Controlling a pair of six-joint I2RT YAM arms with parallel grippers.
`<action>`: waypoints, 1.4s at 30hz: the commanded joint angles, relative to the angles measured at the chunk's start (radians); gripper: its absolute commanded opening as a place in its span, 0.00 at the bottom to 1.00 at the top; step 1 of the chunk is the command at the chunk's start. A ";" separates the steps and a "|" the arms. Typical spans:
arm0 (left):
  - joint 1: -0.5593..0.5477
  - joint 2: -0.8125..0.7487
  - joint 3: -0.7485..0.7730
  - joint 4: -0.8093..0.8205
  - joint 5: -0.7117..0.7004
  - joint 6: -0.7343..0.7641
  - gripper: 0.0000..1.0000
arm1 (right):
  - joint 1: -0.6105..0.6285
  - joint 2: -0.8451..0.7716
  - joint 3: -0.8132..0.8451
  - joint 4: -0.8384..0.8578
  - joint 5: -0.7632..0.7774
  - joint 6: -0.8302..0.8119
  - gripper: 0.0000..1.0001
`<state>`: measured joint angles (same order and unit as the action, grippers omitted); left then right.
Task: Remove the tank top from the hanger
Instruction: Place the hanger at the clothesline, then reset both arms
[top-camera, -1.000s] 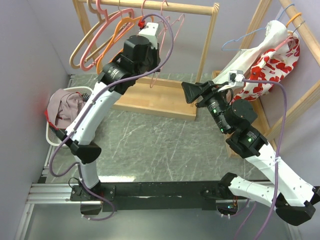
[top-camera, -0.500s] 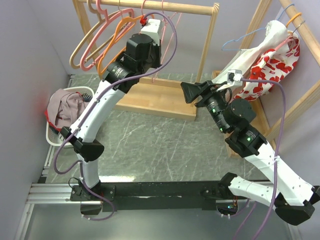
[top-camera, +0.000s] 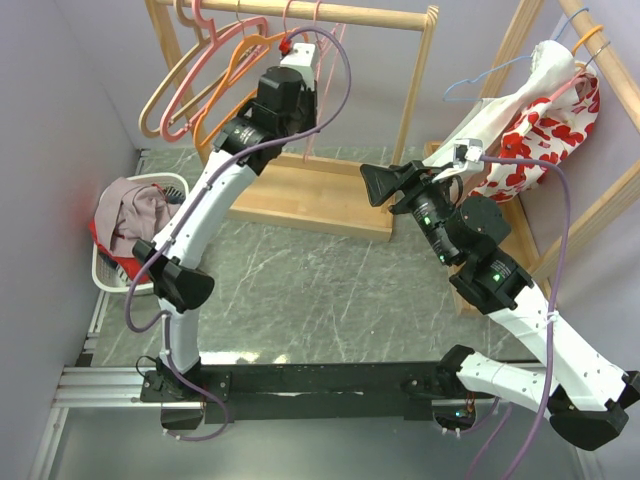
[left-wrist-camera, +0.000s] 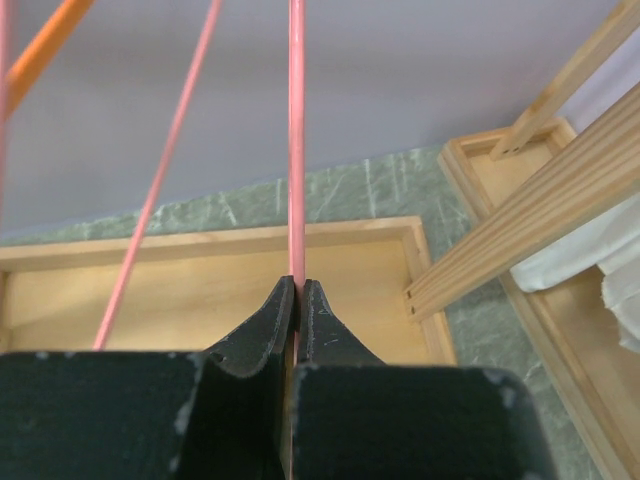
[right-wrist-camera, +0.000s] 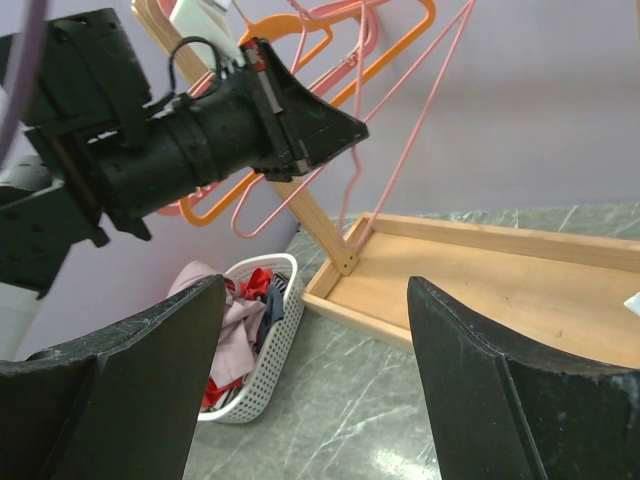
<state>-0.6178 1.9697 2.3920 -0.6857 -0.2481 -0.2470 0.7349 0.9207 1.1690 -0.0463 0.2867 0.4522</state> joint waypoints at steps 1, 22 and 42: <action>-0.010 -0.044 -0.092 0.070 0.046 -0.032 0.01 | -0.008 -0.014 -0.006 0.016 0.000 0.005 0.81; -0.023 -0.420 -0.460 0.213 0.116 -0.086 0.99 | -0.009 -0.008 -0.008 -0.010 0.011 -0.009 0.82; -0.030 -0.864 -0.894 0.160 0.002 -0.146 1.00 | -0.009 0.066 -0.078 -0.188 0.037 -0.090 0.89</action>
<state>-0.6453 1.1782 1.6016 -0.5133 -0.1406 -0.3828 0.7322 0.9691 1.1229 -0.1921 0.3138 0.3862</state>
